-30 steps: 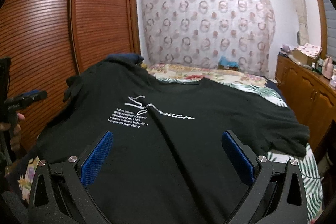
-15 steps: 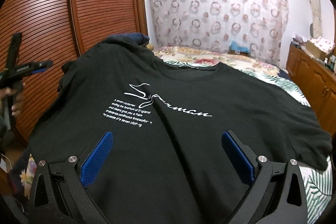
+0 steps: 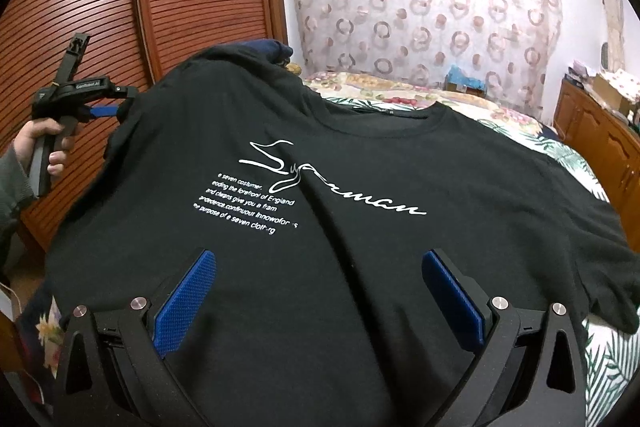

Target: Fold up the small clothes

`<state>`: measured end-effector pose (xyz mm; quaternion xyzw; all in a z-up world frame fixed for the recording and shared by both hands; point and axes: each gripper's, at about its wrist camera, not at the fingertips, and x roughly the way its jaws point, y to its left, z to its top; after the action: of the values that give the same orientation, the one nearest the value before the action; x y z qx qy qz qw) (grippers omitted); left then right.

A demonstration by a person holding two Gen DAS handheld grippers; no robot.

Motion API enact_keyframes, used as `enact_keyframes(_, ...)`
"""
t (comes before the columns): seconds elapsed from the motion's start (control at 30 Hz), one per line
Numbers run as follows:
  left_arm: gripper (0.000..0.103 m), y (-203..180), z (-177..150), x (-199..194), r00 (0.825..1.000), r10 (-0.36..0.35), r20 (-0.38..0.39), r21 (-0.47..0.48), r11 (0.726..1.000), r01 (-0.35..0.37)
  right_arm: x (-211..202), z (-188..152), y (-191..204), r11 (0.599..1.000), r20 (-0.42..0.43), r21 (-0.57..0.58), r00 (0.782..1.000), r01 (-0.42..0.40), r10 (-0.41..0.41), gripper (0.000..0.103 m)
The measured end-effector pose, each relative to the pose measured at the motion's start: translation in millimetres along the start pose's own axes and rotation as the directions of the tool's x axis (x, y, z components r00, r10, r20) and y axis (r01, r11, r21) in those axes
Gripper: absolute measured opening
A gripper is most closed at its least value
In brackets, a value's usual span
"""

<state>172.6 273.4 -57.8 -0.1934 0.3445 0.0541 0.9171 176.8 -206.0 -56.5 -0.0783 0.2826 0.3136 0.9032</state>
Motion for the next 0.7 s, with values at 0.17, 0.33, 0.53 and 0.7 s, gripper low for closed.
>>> enact_keyframes(0.17,0.058,2,4,8,1.000,-0.002,-0.031,-0.003,1.000,0.002,-1,-1,1,1.000,0.011,0.009,1.000,0.003,-0.003,0.103)
enact_keyframes(0.33,0.030,9,6,14,0.999,0.010,-0.052,-0.011,1.000,-0.010,-3,-3,5,1.000,0.021,0.006,1.000,0.009,-0.009,0.103)
enact_keyframes(0.53,0.013,-28,10,-19,0.992,0.111,0.062,0.146,0.982,-0.119,-4,-4,1,1.000,0.025,0.021,1.000,0.005,-0.005,0.103)
enact_keyframes(0.7,0.012,-79,12,-45,0.987,0.086,0.135,0.283,0.951,-0.121,-4,-5,1,1.000,0.025,0.022,1.000,0.005,-0.006,0.103)
